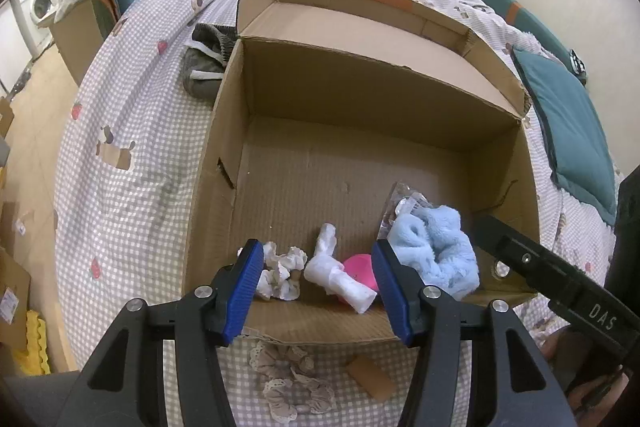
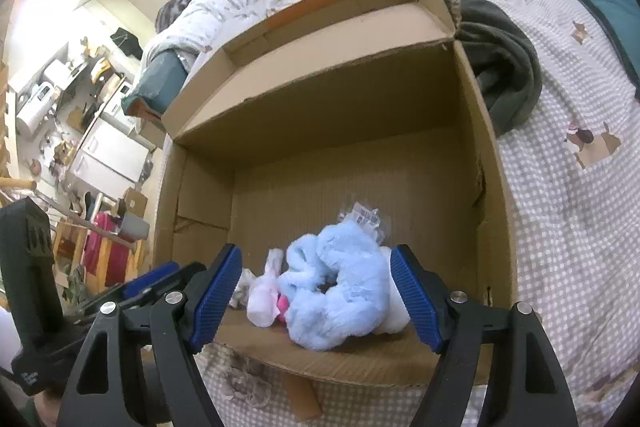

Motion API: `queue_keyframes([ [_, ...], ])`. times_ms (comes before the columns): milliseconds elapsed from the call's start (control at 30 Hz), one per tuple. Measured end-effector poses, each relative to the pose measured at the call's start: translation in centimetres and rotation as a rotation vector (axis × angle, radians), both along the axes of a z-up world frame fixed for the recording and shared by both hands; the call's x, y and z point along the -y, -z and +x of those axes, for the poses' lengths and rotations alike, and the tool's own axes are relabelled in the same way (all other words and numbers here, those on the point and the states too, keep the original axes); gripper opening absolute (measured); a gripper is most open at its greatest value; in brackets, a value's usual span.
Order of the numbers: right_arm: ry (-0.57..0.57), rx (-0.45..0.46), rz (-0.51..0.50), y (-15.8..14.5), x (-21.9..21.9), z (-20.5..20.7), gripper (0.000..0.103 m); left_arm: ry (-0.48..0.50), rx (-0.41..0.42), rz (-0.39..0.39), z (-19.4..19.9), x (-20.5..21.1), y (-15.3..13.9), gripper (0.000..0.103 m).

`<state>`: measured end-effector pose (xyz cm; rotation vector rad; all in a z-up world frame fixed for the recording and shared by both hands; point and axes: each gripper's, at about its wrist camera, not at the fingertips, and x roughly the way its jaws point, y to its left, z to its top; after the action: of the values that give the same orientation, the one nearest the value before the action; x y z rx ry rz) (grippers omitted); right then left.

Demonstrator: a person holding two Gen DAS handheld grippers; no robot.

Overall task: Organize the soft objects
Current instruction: 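Open both tools to drop the plush and sock into the box, then move both tools toward the grey scrunchie and tan cylinder beside the box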

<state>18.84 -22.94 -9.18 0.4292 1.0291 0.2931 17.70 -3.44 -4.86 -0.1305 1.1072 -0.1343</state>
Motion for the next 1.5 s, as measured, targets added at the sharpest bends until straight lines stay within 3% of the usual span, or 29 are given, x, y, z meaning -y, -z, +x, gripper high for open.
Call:
queue_keyframes([
  [667,-0.007,0.047,-0.056,-1.7,0.2,-5.8,0.081,-0.012,0.068,0.027,-4.4,-2.1,-2.4,0.053],
  [1000,-0.032,0.027,-0.06,-1.2,-0.8,-8.8,0.081,-0.041,0.057,0.024,-7.7,-3.1,-1.8,0.053],
  [1200,-0.041,0.003,-0.076,-0.6,-1.1,-9.1,0.081,-0.088,0.048,0.046,-8.6,-4.3,-1.5,0.053],
  [1400,-0.066,-0.031,-0.093,0.4,-2.0,-8.9,0.081,-0.143,-0.026,0.045,-8.5,-5.5,0.1,0.053],
  [1500,-0.085,-0.115,-0.015,1.9,-1.8,-8.3,0.081,-0.157,-0.039,0.048,-8.4,-5.7,0.4,0.053],
])
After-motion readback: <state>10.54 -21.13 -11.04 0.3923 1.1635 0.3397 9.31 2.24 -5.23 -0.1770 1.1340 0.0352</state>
